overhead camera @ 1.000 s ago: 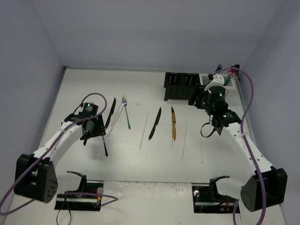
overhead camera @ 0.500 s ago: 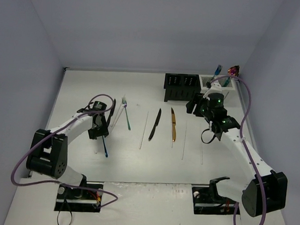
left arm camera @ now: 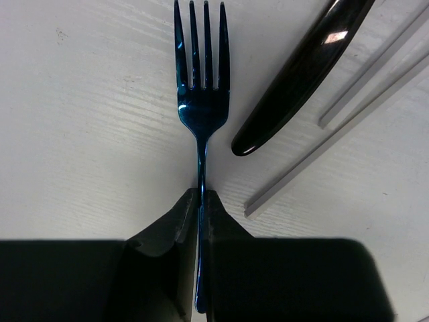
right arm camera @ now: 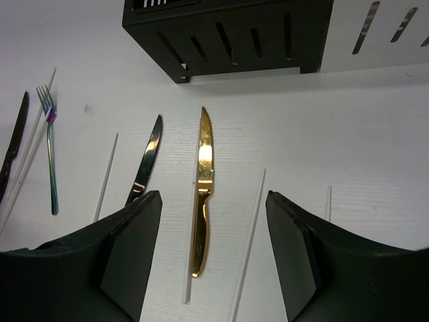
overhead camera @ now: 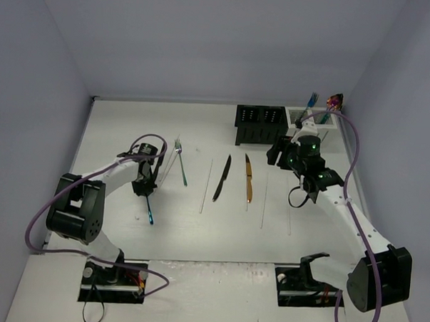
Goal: Sort the eating utensils into containers
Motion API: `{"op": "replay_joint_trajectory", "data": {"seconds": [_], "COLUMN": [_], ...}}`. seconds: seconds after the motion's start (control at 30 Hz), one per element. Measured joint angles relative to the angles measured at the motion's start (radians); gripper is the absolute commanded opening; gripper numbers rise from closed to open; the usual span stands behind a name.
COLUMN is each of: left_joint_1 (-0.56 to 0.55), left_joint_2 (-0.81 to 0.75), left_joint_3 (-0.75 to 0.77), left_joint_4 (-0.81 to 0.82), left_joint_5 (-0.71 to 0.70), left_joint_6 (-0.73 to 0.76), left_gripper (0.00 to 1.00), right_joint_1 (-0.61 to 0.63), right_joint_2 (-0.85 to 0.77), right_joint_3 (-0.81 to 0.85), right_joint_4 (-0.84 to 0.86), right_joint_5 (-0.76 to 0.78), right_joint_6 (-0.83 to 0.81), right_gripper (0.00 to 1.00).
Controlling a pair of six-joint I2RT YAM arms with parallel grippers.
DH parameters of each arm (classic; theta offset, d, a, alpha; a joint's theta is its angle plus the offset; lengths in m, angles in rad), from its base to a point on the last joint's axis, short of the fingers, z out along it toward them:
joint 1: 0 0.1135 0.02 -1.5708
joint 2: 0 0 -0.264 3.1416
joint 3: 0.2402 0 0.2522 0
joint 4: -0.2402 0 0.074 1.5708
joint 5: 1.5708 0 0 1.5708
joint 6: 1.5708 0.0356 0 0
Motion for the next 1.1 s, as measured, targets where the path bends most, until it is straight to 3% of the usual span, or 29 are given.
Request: {"op": "replay_joint_trajectory", "data": {"seconds": [0.2, 0.33, 0.47, 0.6, 0.83, 1.1], "left_joint_1": [-0.003, -0.048, -0.161, -0.238, -0.325, -0.398], "left_joint_2": [-0.048, -0.264, -0.506, -0.650, -0.701, -0.659], "left_joint_3": [-0.003, 0.005, 0.074, 0.126, 0.131, 0.131], "left_joint_4": [-0.021, -0.037, -0.015, 0.050, 0.094, 0.105], "left_joint_5": [-0.012, -0.015, 0.008, 0.076, 0.144, 0.170], "left_joint_6": [0.023, 0.108, 0.226, 0.313, 0.385, 0.407], "left_gripper": [0.00, 0.00, 0.00, 0.00, 0.00, 0.00], "right_joint_1": [0.001, 0.032, 0.150, 0.306, 0.545, 0.603], "right_joint_2": [-0.016, -0.016, -0.008, 0.030, 0.125, 0.212], "right_joint_3": [0.000, 0.010, 0.069, 0.172, 0.356, 0.448], "right_joint_4": [0.000, -0.004, -0.007, 0.009, 0.036, 0.062], "right_joint_5": [-0.051, -0.127, -0.182, -0.209, -0.182, -0.132], "right_joint_6": [0.005, 0.017, 0.026, 0.024, -0.004, -0.024], "right_gripper": [0.64, 0.64, 0.64, 0.63, 0.63, 0.57]}}
